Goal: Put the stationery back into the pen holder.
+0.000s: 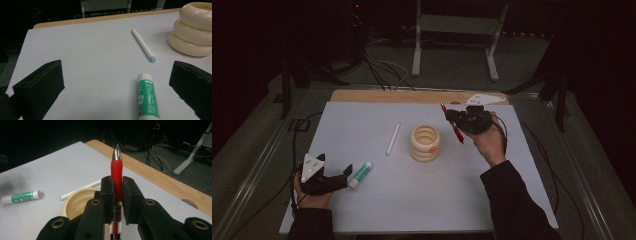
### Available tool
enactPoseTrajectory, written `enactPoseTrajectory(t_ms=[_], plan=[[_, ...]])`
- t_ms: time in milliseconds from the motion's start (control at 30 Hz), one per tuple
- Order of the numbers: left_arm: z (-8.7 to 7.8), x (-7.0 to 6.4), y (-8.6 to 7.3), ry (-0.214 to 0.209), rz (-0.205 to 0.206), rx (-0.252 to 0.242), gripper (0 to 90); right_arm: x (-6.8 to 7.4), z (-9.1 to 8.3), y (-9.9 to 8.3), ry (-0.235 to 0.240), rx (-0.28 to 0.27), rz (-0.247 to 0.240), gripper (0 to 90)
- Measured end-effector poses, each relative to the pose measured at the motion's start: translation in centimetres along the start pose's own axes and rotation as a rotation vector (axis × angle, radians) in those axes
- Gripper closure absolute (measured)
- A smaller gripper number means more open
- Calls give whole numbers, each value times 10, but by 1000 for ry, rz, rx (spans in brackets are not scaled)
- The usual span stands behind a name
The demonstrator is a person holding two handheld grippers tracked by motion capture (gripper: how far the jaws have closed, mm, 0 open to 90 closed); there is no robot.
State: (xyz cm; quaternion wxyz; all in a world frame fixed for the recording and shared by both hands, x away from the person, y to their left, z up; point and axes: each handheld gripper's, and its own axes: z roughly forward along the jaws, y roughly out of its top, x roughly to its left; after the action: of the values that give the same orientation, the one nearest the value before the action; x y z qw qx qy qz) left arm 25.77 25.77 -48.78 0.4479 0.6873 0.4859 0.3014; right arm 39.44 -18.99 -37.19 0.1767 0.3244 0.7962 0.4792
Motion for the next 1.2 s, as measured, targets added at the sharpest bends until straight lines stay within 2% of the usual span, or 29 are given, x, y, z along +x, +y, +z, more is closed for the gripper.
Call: enactPoseTrajectory(t_ms=[867, 1200], plan=[[0, 0, 0, -2, 6, 1, 0, 4, 25, 14, 14, -51, 26, 807], [0, 0, 1, -2, 7, 0, 0, 10, 36, 20, 27, -69, 33, 807]])
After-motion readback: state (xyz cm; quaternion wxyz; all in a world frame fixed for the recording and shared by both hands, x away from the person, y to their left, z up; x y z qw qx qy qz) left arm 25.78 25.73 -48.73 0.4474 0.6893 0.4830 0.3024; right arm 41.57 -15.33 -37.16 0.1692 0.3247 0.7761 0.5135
